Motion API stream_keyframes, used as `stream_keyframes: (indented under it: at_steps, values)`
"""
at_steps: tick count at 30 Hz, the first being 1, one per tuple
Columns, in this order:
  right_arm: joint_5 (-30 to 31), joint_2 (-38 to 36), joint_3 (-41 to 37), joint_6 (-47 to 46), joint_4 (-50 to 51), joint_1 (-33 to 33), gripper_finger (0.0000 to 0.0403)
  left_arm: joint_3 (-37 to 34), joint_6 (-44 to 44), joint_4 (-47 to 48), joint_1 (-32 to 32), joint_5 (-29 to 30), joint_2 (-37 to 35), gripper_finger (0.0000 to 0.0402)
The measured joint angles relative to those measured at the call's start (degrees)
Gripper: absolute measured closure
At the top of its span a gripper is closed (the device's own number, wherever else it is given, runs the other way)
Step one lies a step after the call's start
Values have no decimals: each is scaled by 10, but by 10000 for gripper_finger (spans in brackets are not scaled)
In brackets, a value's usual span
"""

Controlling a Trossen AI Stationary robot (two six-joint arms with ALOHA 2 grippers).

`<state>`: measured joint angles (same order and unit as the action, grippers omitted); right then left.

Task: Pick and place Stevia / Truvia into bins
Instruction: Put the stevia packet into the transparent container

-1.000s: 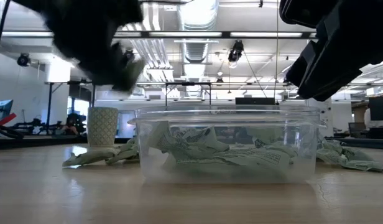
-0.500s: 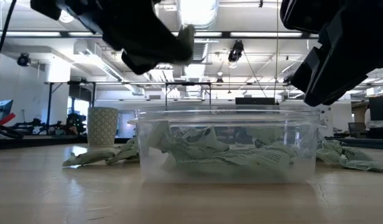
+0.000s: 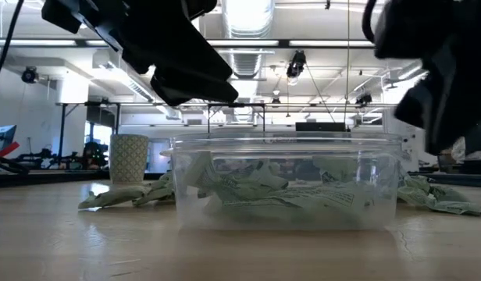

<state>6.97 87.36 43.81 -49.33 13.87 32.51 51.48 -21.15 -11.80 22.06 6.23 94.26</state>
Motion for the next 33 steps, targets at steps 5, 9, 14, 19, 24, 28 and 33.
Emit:
stream_keyframes:
  at_steps: [5, 9, 14, 19, 24, 28, 33]
  values:
    - [14, -32, 0, -50, 93, 19, 346, -4, -70, 16, 0, -2, -12, 244]
    - [22, -35, 0, -41, 69, 28, 346, -4, -71, 34, 0, -2, -17, 244]
    - [20, -5, 0, -11, 18, 28, 328, -4, -72, 63, 1, -2, -26, 244]
    - [22, 21, 0, -15, 14, 28, 281, -4, -86, 90, 1, -2, -43, 244]
    - [37, 45, 0, -26, 23, 27, 240, -5, -86, 103, 1, -3, -51, 244]
    - [37, 67, 0, -46, 22, 27, 222, -5, -86, 110, 1, -4, -52, 244]
    - [42, 82, 2, -78, 20, 28, 224, -5, -86, 110, 1, -4, -52, 244]
